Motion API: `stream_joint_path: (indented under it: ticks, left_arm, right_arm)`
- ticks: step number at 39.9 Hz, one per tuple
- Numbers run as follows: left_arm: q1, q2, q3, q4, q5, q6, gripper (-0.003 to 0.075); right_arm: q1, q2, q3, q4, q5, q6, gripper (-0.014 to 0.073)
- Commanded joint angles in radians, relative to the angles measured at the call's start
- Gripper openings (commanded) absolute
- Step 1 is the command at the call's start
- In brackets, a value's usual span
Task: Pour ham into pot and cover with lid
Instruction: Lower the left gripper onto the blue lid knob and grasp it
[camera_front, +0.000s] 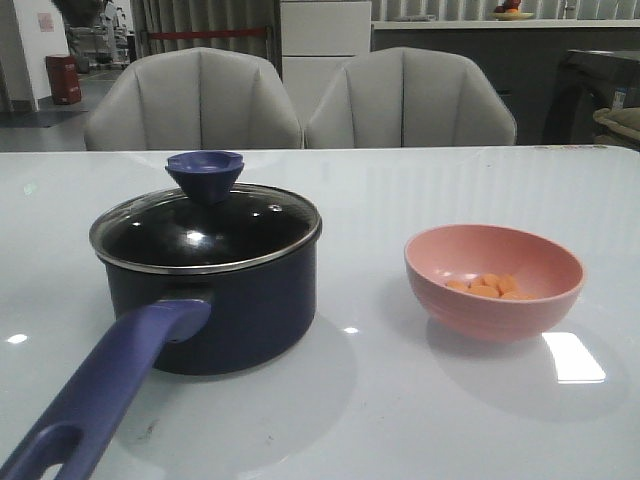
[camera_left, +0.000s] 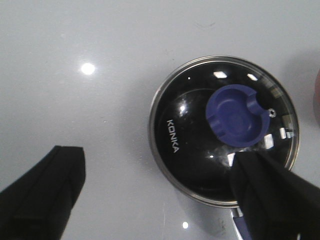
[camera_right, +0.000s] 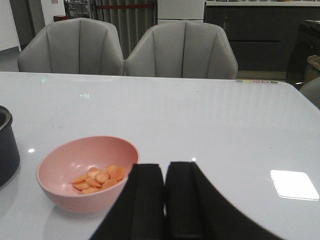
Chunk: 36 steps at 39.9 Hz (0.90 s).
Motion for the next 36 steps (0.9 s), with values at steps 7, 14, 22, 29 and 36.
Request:
stream_joint_path:
  ticks: [7,14,22,29,36]
  left_arm:
    - [-0.099,0.173,-0.202,0.034,0.07,-0.13,0.063]
    - [-0.134,0.291,-0.319,0.034,0.169,-0.173,0.0629]
    - [-0.138,0.389,-0.401,0.029,0.228,-0.277,0.063]
    - [-0.141,0.45,-0.461,-0.006,0.249,-0.342,0.063]
    - [-0.144,0.498,-0.486,-0.061,0.255,-0.378,0.063]
  right_arm:
    - [-0.008,-0.02,0.011,-0.01,-0.082,-0.002,0.0157]
    - [-0.008,-0.02,0.011,-0.01,-0.082,-0.002,0.0157]
    - [-0.008,-0.021,0.011,-0.01,-0.082,-0.002,0.0157]
    - [-0.008,-0.021,0.011,-0.01,-0.082,-0.002,0.0157]
    - [-0.008,-0.021,0.011,-0.01,-0.082,-0.002,0.0157]
